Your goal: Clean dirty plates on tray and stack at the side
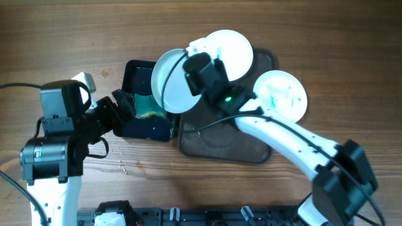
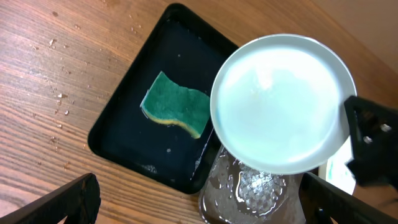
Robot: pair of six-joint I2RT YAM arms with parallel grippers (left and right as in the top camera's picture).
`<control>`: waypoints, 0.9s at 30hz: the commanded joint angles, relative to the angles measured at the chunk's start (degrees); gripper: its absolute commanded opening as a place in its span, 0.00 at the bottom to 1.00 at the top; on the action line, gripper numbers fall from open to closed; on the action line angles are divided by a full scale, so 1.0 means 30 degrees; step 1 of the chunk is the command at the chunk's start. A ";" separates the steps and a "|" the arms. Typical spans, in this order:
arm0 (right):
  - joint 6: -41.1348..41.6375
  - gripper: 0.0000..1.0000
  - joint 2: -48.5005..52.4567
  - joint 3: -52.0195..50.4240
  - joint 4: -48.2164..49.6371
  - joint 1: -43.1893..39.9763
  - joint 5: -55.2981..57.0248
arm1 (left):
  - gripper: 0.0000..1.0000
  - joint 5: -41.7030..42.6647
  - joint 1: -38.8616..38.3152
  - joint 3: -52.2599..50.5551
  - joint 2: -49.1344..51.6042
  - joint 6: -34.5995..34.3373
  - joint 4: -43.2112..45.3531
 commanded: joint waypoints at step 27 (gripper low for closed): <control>0.2652 0.28 0.2579 -0.0182 -1.2888 -2.5594 -0.9384 | 1.00 0.0168 0.0168 0.0321 0.1253 0.0168 0.0080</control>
